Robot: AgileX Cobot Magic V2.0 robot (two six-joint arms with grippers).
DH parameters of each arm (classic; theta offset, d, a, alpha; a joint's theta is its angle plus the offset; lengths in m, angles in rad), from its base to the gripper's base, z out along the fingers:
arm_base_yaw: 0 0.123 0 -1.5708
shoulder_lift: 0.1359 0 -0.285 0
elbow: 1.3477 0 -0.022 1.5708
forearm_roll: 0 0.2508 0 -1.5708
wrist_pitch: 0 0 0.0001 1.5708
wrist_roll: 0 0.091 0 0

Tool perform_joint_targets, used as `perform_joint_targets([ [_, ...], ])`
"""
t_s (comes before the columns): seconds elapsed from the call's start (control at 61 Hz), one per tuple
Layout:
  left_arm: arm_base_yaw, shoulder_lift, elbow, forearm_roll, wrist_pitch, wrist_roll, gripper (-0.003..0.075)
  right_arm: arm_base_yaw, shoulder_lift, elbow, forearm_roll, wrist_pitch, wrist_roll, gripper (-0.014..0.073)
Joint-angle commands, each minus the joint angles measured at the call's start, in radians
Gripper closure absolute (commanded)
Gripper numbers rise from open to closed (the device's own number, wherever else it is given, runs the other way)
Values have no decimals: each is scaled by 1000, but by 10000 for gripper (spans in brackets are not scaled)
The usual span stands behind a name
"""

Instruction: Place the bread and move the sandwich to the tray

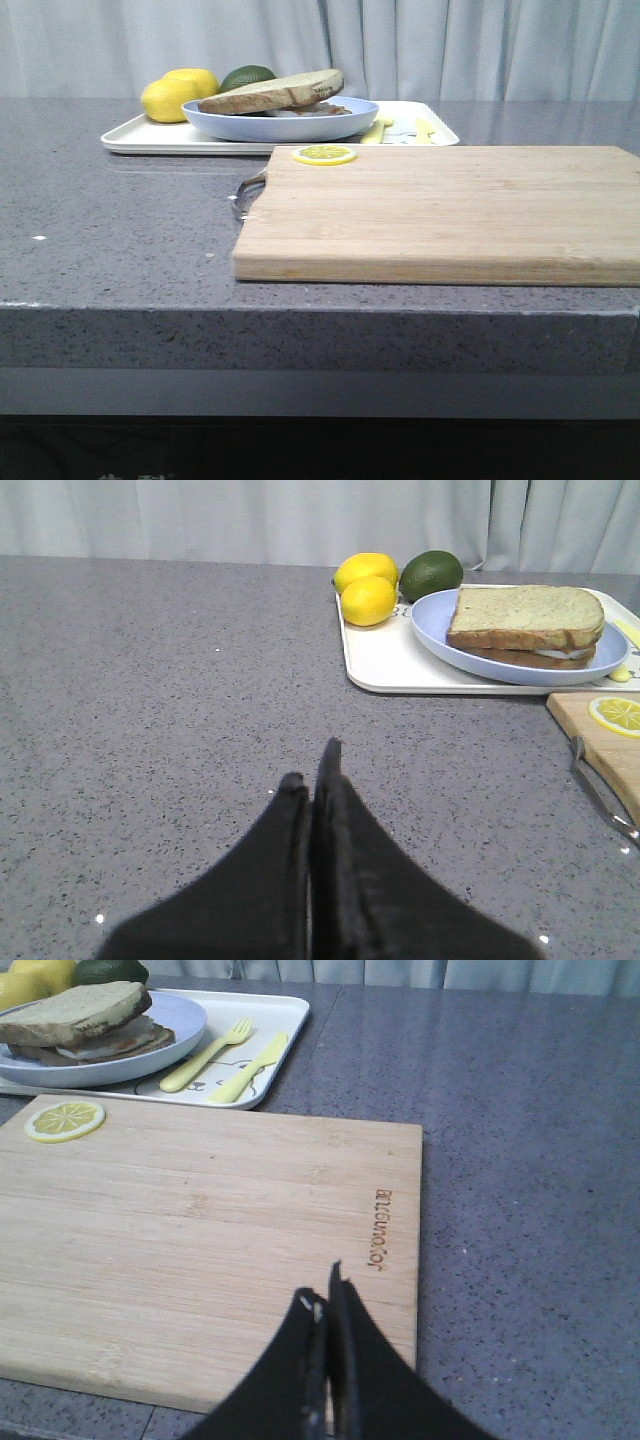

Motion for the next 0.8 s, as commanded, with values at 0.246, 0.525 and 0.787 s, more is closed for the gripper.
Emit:
perform_joint_targets([
  [0.246,2,-94,86,-19,-143,-36,739,-2,4,-26,-2,-90,-2,660],
  [0.525,2,-326,340,26,-307,-143,739,-2,5,-26,-2,-91,-2,660],
  [0.787,77,-323,490,26,-392,-164,739,-2,5,-26,-2,-89,-2,660],
])
